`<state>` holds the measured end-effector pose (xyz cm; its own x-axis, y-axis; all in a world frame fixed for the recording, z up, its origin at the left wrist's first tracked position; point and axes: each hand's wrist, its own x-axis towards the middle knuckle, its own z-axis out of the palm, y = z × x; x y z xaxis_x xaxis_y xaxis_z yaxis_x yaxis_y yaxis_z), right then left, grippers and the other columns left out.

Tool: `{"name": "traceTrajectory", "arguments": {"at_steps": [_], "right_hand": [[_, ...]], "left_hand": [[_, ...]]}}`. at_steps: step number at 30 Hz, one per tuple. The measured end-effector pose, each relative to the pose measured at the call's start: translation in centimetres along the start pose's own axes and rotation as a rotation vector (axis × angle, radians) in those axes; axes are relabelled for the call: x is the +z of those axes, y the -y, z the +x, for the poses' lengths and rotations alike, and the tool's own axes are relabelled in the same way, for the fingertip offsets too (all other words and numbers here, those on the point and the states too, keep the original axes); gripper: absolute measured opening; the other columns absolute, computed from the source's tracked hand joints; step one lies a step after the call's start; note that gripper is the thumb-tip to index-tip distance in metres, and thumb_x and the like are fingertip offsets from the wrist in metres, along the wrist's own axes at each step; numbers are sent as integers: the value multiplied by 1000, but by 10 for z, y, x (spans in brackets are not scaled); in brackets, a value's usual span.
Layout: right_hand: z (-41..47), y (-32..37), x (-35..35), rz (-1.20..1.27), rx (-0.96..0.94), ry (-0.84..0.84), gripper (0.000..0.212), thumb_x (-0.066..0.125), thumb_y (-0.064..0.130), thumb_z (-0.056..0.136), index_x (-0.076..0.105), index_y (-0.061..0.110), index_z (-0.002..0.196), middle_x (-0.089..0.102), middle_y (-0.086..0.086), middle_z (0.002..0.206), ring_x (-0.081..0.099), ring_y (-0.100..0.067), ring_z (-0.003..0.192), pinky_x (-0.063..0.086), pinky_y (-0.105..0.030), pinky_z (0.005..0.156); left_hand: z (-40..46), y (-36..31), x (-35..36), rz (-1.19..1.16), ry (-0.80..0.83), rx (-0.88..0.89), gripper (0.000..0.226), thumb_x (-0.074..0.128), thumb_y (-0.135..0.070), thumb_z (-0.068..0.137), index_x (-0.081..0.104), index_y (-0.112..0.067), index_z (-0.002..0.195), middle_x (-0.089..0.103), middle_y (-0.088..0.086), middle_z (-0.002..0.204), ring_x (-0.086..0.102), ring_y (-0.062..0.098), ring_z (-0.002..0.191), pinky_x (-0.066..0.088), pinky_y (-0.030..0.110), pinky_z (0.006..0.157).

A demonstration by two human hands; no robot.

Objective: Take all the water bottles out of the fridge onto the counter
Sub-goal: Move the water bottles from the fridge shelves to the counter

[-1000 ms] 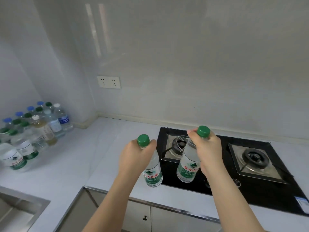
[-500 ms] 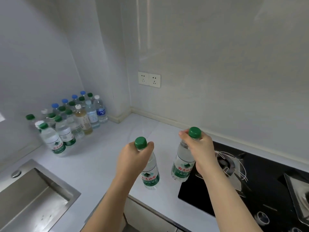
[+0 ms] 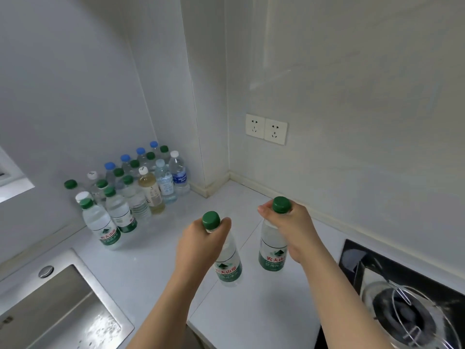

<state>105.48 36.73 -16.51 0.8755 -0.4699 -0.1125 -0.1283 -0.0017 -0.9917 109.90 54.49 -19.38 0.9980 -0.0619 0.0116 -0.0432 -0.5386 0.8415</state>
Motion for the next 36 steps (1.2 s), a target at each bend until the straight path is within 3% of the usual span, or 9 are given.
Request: {"name": "traceTrajectory", "arguments": {"at_steps": [5,10,13,17,20,25,29,33,36], "right_hand": [[48,-2,47,-27,68,52,15,79,25,79,68,15,82,69,5,80,61,-9,79,44,-24,69],[93,-5,94,-169,181,137,26,76,30,81,67,14,99,69,-2,98,57,-9,81,40,-26,64],[124,-6,122,-227,207,164,28,75,34,82,65,17,103,67,-1,103,55,-6,81,41,-30,69],[158,-11,159,-245,222,179,33,74,33,83,64,14,107,67,-6,111,60,-18,94,43,-33,75],[181,-12,182,-252,216,223,20,73,32,84,63,25,99,67,2,109,55,-6,85,43,-32,80],[214,-13,218,-277,214,250,34,74,34,83,63,19,112,65,4,106,53,-4,83,41,-30,78],[235,-13,239,-275,197,272,37,73,32,84,61,20,117,63,4,109,54,-9,91,41,-30,80],[253,-17,257,-314,158,306,36,72,30,85,62,12,115,65,-4,109,53,-9,84,44,-30,74],[267,-21,267,-331,155,328,37,72,30,86,62,8,114,66,-10,115,59,-21,95,45,-34,80]], "left_hand": [[54,21,-8,0,-25,-52,43,59,-48,79,37,-18,57,34,-7,48,34,17,51,30,30,52],[109,43,-27,5,-53,-53,43,57,-49,80,38,-17,59,37,-7,48,37,16,51,33,28,52],[147,51,-39,49,-72,-65,43,56,-51,80,41,-15,61,45,-6,49,45,18,53,38,28,53],[183,65,-48,121,-107,-101,41,54,-51,81,45,-16,62,54,-3,53,53,18,57,42,28,55],[206,75,-52,200,-125,-120,41,50,-53,82,47,-18,62,57,-3,57,55,17,59,41,28,57],[241,87,-57,300,-118,-136,44,46,-56,82,46,-18,61,58,-1,60,55,19,60,45,29,60],[263,96,-57,298,-70,-181,43,44,-60,85,50,-20,69,60,-1,70,56,24,69,44,33,66],[281,111,-57,356,9,-216,42,38,-64,87,55,-25,87,56,-1,75,53,31,77,41,35,69],[289,118,-57,345,22,-234,43,38,-66,86,57,-27,90,55,0,75,52,31,77,41,35,69]]}}
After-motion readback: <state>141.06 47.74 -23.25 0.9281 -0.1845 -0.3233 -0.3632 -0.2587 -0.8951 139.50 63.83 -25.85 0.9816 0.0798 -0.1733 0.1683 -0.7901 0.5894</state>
